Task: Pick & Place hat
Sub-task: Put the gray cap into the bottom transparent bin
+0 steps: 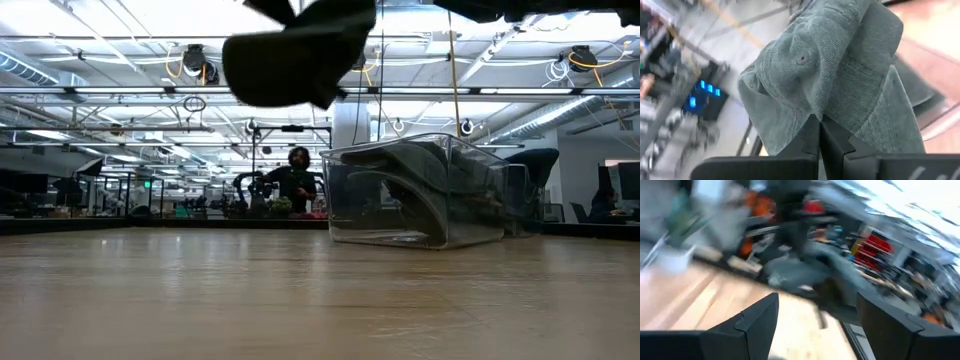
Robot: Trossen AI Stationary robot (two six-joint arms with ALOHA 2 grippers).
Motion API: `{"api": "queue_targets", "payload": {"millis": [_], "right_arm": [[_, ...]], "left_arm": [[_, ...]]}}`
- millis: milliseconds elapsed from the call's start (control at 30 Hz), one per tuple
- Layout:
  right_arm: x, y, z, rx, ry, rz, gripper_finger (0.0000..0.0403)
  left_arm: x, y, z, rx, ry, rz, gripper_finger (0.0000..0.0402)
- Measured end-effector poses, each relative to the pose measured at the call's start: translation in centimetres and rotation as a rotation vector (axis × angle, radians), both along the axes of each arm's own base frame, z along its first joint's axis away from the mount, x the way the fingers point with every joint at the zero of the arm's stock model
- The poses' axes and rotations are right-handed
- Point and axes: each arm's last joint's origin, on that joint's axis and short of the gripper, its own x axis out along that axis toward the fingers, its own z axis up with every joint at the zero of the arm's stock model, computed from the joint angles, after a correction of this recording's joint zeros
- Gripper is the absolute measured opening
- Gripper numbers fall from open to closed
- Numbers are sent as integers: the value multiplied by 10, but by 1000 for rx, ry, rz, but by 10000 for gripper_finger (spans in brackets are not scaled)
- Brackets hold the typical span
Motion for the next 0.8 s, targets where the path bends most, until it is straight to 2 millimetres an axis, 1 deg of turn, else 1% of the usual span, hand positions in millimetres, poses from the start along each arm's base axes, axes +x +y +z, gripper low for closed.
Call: {"api": "queue_targets", "payload": {"millis": [100,167,233,367,500,600,800], "right_arm": [[4,-4,6,161,-103,-92,254],[6,-8,10,284,-167,-102,254],[7,-11,10,365,-183,-64,254],[11,-18,8,465,-158,72,254],[19,-29,4,573,-129,193,254],[29,-36,-1,646,-112,271,254],[51,-49,-14,753,-103,328,254]], "left_arm": [[-1,-17,4,119,42,-91,4],[-4,-26,4,233,100,-136,4],[-5,-34,5,323,138,-157,5],[-6,-44,3,459,194,-152,6],[-4,-48,1,538,259,-191,6],[-4,-49,0,561,284,-211,4],[-2,-49,-2,619,318,-195,6]]}}
